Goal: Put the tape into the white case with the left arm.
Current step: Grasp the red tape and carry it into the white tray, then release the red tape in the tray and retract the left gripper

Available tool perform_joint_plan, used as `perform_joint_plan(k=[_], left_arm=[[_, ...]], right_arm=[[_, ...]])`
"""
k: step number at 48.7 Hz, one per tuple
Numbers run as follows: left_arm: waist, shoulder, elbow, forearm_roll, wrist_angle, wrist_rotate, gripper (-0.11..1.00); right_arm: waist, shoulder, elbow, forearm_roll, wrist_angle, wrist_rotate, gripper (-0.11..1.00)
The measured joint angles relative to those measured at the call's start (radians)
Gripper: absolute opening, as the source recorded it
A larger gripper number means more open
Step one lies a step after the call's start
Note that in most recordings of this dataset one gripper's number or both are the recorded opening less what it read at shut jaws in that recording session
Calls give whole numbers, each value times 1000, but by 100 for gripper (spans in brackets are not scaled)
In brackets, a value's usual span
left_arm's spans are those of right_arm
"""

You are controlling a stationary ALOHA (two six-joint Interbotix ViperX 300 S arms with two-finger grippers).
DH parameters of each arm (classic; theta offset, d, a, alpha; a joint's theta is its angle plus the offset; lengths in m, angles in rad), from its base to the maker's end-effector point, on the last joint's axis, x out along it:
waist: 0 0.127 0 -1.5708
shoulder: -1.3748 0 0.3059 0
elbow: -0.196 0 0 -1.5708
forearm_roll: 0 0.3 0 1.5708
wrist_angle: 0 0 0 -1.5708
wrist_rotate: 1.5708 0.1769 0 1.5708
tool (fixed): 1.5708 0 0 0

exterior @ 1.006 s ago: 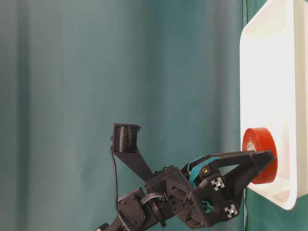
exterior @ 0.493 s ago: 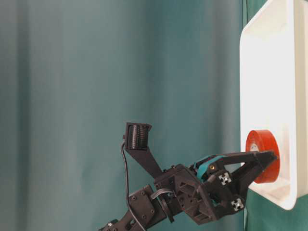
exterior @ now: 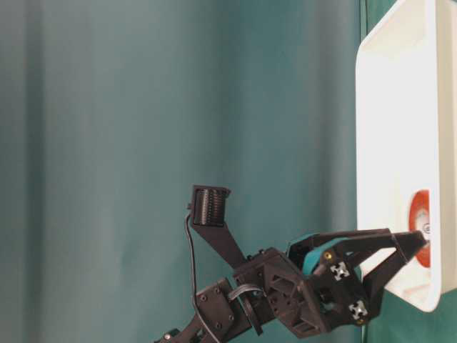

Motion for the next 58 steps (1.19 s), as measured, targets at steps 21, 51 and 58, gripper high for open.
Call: perform_joint_plan(k=[21, 51, 58], left_arm=[[-3, -11, 8, 2, 0, -11, 99], [-155, -175, 114, 0, 2, -63, 98], [-189, -230, 164, 0, 2, -72, 98]], right_arm=[[0, -6, 0, 0, 0, 0, -9], [0, -15, 0, 0, 0, -2, -9], [2, -15, 0, 0, 0, 0, -9]])
